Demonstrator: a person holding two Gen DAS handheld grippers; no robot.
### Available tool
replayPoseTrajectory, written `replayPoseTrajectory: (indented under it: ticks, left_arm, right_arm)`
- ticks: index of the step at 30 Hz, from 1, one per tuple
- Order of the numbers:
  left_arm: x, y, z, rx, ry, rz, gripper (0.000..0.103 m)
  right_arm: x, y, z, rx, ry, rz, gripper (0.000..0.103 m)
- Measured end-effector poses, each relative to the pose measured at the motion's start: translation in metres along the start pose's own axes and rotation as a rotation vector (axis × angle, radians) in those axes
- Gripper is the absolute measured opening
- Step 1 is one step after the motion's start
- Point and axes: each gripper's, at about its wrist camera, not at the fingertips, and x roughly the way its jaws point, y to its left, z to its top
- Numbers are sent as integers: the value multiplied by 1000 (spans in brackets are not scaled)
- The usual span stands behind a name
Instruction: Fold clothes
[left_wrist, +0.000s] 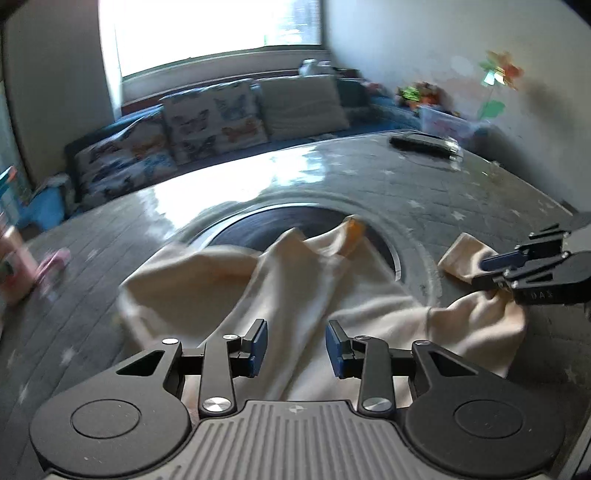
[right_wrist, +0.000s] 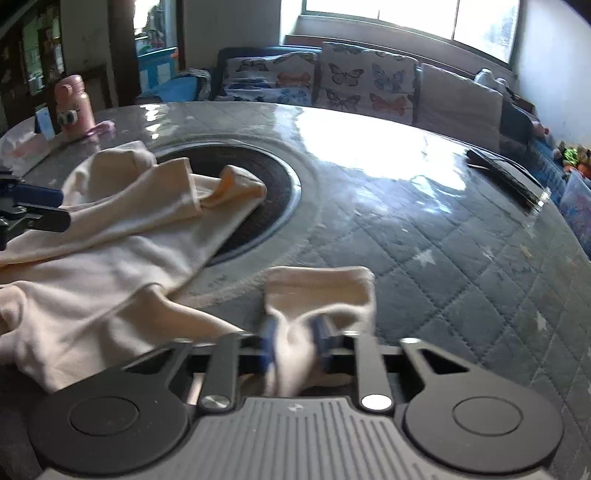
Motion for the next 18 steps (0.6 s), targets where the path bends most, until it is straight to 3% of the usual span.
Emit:
replayPoseTrajectory:
  ticks: [3, 11, 14, 16, 18]
  left_arm:
    - [22, -10, 8, 39, 7, -17, 37]
    - [72, -11, 15, 38, 61, -10, 37]
    - [80, -10, 13, 47, 63, -6, 29]
    - [81, -11, 12, 61, 50, 3, 12]
    - [80, -11, 11, 67, 40, 18, 5]
  right_arm:
    - [-5, -13, -3, 55, -17, -36, 11]
    - [-29, -55, -22, 267, -53, -183, 11]
    - [-35, -62, -23, 279, -56, -197, 15]
    - [-37, -63, -22, 280, -62, -196, 15]
    - [-40, -64, -21, 281, -68, -194, 16]
